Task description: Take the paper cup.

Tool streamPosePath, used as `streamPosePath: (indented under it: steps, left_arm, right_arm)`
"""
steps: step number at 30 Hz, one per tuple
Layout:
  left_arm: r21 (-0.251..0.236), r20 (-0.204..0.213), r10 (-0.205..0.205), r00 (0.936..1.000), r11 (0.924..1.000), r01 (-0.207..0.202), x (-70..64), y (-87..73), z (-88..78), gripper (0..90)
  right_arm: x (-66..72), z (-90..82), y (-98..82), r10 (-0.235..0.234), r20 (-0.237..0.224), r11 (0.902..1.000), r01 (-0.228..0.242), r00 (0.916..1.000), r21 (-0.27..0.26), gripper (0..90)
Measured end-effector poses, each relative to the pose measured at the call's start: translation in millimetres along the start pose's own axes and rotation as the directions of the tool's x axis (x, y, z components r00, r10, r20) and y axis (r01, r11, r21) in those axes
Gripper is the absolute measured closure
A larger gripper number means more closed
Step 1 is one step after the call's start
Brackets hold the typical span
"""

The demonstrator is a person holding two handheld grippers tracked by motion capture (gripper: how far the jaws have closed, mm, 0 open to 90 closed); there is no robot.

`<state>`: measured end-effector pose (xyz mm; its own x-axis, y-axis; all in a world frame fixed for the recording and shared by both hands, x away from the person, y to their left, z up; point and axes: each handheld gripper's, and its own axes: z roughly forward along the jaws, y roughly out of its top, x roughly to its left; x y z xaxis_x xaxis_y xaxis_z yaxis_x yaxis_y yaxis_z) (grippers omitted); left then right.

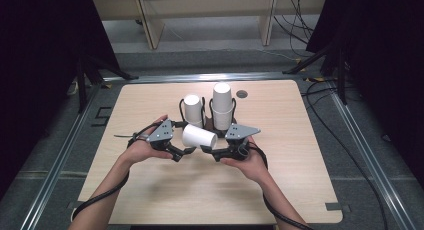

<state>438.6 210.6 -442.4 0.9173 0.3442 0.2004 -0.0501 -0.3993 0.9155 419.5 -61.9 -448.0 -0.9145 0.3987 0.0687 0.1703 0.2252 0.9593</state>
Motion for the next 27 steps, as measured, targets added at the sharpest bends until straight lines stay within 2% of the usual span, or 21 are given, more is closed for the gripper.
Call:
streamPosePath:
  steps: [2,3,5,6,14,18,22,24,25,26,27]
  left_arm:
    - [0.003,0.006,0.002,1.0000,1.0000,-0.002,-0.1,0.2,1.0,5.7]
    - [0.003,0.010,-0.002,0.9999,1.0000,0.002,-0.5,0.1,1.5,5.4]
    - [0.012,0.022,0.007,0.9997,0.9999,-0.007,-0.6,0.2,2.4,4.8]
    - [0.012,0.024,0.010,0.9996,0.9999,-0.011,-0.5,0.1,2.8,4.2]
    - [0.005,0.042,0.030,0.9987,0.9995,-0.030,-0.5,-1.2,3.6,3.8]
    - [-0.003,0.050,0.040,0.9979,0.9992,-0.040,-0.5,-1.9,4.0,3.9]
    - [-0.009,0.064,0.048,0.9968,0.9988,-0.048,-1.1,-2.5,4.5,5.0]
    - [-0.013,0.066,0.048,0.9967,0.9988,-0.047,-1.1,-2.6,4.3,5.6]
    - [-0.016,0.067,0.048,0.9967,0.9988,-0.047,-1.1,-2.8,4.3,5.8]
    - [-0.003,0.068,0.065,0.9955,0.9979,-0.065,0.0,-2.8,3.5,6.1]
    - [-0.010,0.072,0.059,0.9956,0.9982,-0.059,-0.6,-3.0,3.9,6.6]
  right_arm:
    - [-1.5,0.7,-0.1,-0.028,0.005,0.9995,0.028,0.9996,-0.016,35.7]
    - [0.0,1.1,-0.5,0.001,-0.017,1.0000,-0.001,0.9999,-0.008,35.7]
    - [0.3,0.9,-0.1,-0.006,-0.015,1.0000,0.006,0.9999,-0.002,35.7]
    - [-0.6,0.4,0.4,-0.034,0.000,0.9994,0.034,0.9994,0.000,35.7]
    - [0.2,1.3,-0.7,-0.028,-0.013,0.9996,0.028,0.9995,0.001,35.7]
    - [-1.2,2.4,-1.1,-0.045,-0.018,0.9990,0.045,0.9988,-0.007,35.7]
    - [0.7,1.9,-1.1,-0.028,-0.030,0.9996,0.028,0.9992,0.003,35.7]
    - [0.1,1.7,-0.8,-0.041,-0.026,0.9992,0.041,0.9988,0.002,35.7]
    - [0.5,1.4,-0.8,-0.033,-0.028,0.9994,0.033,0.9991,0.004,35.7]
    - [0.7,1.5,-0.9,-0.030,-0.023,0.9995,0.030,0.9993,0.000,35.7]
    - [0.6,1.5,-0.8,-0.035,-0.025,0.9994,0.035,0.9991,0.001,35.7]
